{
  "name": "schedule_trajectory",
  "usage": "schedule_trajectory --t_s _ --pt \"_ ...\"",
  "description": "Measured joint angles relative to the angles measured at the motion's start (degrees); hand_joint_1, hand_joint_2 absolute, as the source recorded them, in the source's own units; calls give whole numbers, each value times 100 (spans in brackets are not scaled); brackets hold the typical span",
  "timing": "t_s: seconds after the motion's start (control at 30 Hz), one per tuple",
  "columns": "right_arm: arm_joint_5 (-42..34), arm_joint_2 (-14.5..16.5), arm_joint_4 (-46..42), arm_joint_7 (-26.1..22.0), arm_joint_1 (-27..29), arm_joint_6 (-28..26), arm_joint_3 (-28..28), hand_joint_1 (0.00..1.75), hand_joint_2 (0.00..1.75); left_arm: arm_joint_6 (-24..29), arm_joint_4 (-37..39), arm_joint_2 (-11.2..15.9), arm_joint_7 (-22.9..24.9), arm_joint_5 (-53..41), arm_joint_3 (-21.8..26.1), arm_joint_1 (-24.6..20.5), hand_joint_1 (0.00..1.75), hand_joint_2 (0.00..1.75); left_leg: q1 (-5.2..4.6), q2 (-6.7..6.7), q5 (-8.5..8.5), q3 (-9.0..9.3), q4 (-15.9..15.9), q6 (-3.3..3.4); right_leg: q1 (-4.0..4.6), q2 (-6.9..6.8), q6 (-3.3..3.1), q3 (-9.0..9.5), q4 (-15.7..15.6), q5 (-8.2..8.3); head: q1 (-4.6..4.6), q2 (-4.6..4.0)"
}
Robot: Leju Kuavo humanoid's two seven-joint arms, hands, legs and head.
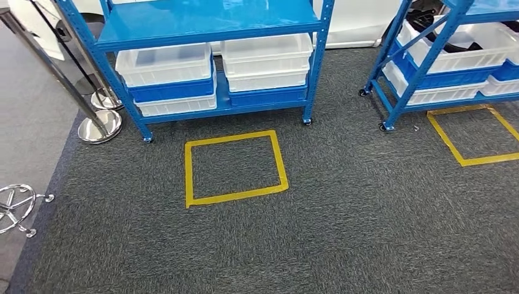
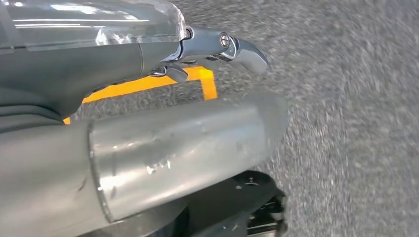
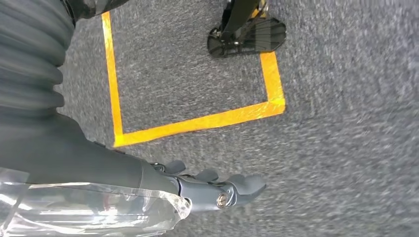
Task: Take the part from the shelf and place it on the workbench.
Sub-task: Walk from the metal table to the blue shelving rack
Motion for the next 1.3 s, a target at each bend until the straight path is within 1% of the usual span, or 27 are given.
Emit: schedule_trajectory --t_s 0.03,0.1,0.13,0.17,0.2,0.23,0.3,0.33,0.37,0.4,0.43,0.47,0.53,0.63,0.7,0.77,0.83,0.9,0.97,1.0,1.03,1.07,1.13,1.17,1.2,1.23,1.3 --pt "2 1 0 0 -3 1 0 0 175 0 0 0 -2 1 2 2 0 0 -5 94 209 228 -433 19 2 -68 16 28 3 -20 -1 0" --pt "5 1 0 0 -5 2 0 0 175 0 0 1 -7 1 5 -13 0 0 -51 334 439 585 -1124 86 25 -186 65 76 10 -58 1 0" --pt "7 2 0 0 -12 2 0 0 131 0 0 2 -9 1 6 -20 0 0 -75 401 463 655 -1283 116 33 -241 94 93 11 -72 2 0" --pt "9 2 0 0 -24 1 0 0 87 0 0 3 -11 0 7 -23 0 0 -97 392 450 650 -1307 139 40 -294 124 108 4 -80 3 0" --pt "12 2 -1 -2 -37 -1 0 0 44 1 0 3 -13 -2 8 -22 0 0 -93 322 465 653 -1328 163 36 -343 157 128 -8 -87 3 0" --pt "14 -1 -1 -6 -50 -2 0 0 0 3 0 3 -14 -3 9 -15 0 0 -80 263 483 668 -1356 192 25 -304 194 147 5 -114 4 0" --pt "13 -8 -1 -23 -53 -5 0 0 0 6 0 1 -13 -4 10 -15 0 0 -42 169 526 705 -1415 267 5 -19 244 56 260 -313 5 0" --pt "10 -11 -1 -33 -49 -5 0 0 0 7 0 -2 -12 -5 10 -21 0 0 -33 133 537 707 -1428 293 -7 168 256 -91 569 -494 6 0" --pt "8 -11 0 -40 -42 -5 0 0 0 7 0 -4 -11 -7 10 -29 0 0 -33 95 538 700 -1427 311 -9 283 260 -291 952 -688 6 0" --pt "7 -12 0 -43 -35 -4 0 0 0 6 0 -6 -11 -8 10 -35 0 0 -36 56 535 696 -1422 318 -12 332 268 -493 1327 -828 7 0" --pt "5 -14 0 -45 -28 -4 0 0 0 6 0 -7 -10 -9 10 -35 0 0 -39 13 529 698 -1416 319 -17 349 276 -638 1569 -867 6 0" --pt "4 -16 0 -47 -22 -4 0 0 0 5 0 -8 -8 -9 10 -33 0 0 -40 -24 524 703 -1410 316 -22 353 281 -699 1638 -809 7 0" --pt "3 -19 0 -49 -16 -4 0 0 0 4 0 -8 -5 -8 10 -30 0 0 -38 -65 515 715 -1403 309 -31 353 285 -682 1527 -633 7 0" --pt "2 -20 0 -51 -15 -4 0 0 0 4 0 -8 -5 -8 10 -30 0 0 -37 -73 513 720 -1401 306 -34 353 284 -648 1441 -567 8 0" --pt "-2 -22 0 -59 -13 0 0 0 0 4 0 -8 -5 -10 10 -31 0 0 -29 -102 490 732 -1376 279 -42 358 278 -427 920 -265 8 0" --pt "-5 -25 0 -72 -22 6 0 0 0 6 0 -9 -6 -11 11 -34 0 0 -39 -145 446 723 -1318 194 -31 376 218 -177 288 18 4 0" --pt "-6 -21 0 -79 -32 9 0 0 0 8 0 -9 -14 -11 12 -33 0 0 -46 -136 358 674 -1215 93 -23 370 109 -128 122 38 0 0" --pt "-6 -18 0 -83 -29 9 0 0 0 2 0 -9 -34 -8 14 -34 0 0 -27 -86 81 481 -780 27 -28 340 31 -127 105 46 -2 0" --pt "-6 -19 0 -91 -25 17 0 0 0 -17 0 -9 -57 -3 15 -34 0 0 -13 -55 -288 119 11 -11 -14 317 1 -132 107 38 -3 0" --pt "-6 -19 0 -97 -24 26 0 0 0 -27 0 -9 -68 1 15 -29 0 0 -10 -51 -377 -21 311 -19 -6 308 -4 -130 109 35 -2 0" --pt "-6 -19 0 -103 -25 35 0 0 0 -35 0 -8 -81 5 15 -24 0 0 -10 -49 -348 -66 403 -16 2 303 -7 -123 110 30 -2 0" --pt "-5 -17 0 -107 -26 43 -1 0 0 -40 0 -8 -92 9 16 -20 0 0 -11 -49 -208 4 256 -2 9 300 -7 -111 111 25 -2 0" --pt "2 -9 0 -112 -29 60 -2 0 0 -42 0 2 -116 18 19 -24 0 0 -24 -36 195 378 -527 67 21 296 2 -76 111 9 -2 0" --pt "9 0 0 -113 -30 74 -2 0 0 -42 0 11 -124 20 21 -29 0 0 -42 -26 323 553 -900 103 32 293 18 -66 116 -1 -2 0" --pt "18 9 0 -114 -32 91 -2 0 0 -42 0 20 -132 21 24 -37 0 0 -61 -16 384 671 -1147 133 36 288 41 -64 117 -7 -2 0" --pt "30 18 0 -115 -34 106 -2 0 0 -42 0 28 -139 24 28 -41 0 0 -80 -12 381 719 -1256 152 35 283 69 -66 114 -9 -2 0" --pt "72 37 0 -108 -38 121 3 0 0 -51 0 42 -158 55 51 -35 0 0 -82 -25 396 740 -1304 188 34 272 134 -58 94 -7 -2 0"
